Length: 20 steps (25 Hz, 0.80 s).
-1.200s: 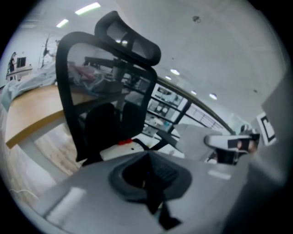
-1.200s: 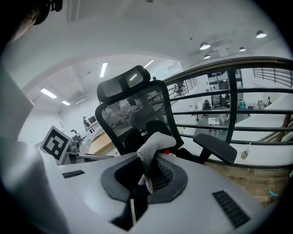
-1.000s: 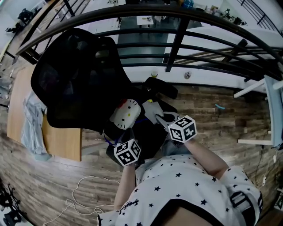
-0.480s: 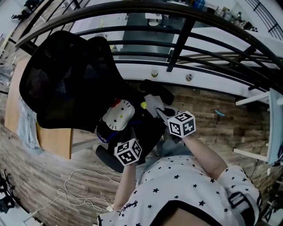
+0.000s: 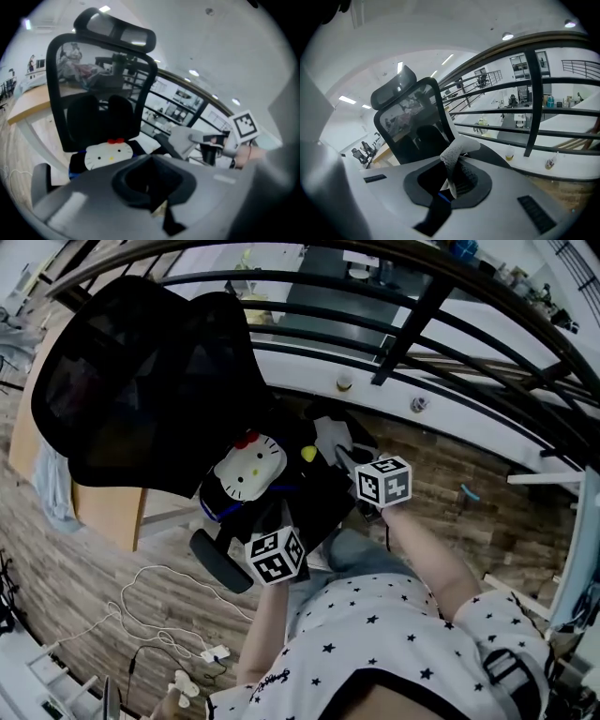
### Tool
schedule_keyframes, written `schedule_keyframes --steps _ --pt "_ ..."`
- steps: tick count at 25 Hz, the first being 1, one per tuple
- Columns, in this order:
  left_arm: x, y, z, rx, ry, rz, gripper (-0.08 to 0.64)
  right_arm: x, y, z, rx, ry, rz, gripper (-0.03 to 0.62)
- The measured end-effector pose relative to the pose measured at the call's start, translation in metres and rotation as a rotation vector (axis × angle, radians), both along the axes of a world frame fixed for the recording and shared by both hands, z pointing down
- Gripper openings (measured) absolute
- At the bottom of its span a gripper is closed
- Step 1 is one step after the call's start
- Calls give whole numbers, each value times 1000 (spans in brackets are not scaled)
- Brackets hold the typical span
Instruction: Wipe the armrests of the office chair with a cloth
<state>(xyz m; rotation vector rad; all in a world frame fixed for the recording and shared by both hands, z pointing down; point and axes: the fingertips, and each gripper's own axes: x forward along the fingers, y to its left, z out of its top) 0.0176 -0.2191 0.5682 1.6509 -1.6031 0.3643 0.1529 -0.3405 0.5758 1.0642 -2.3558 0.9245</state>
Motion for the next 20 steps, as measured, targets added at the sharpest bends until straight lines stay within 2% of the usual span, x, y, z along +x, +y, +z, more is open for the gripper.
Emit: schedule_keyframes --steps 9,20 --pt "11 5 9 -40 -5 -35 6 -3 -38 40 -42 20 -3 29" --pt "10 3 24 -95 2 -49 6 -33 -95 79 -71 58 -26 29"
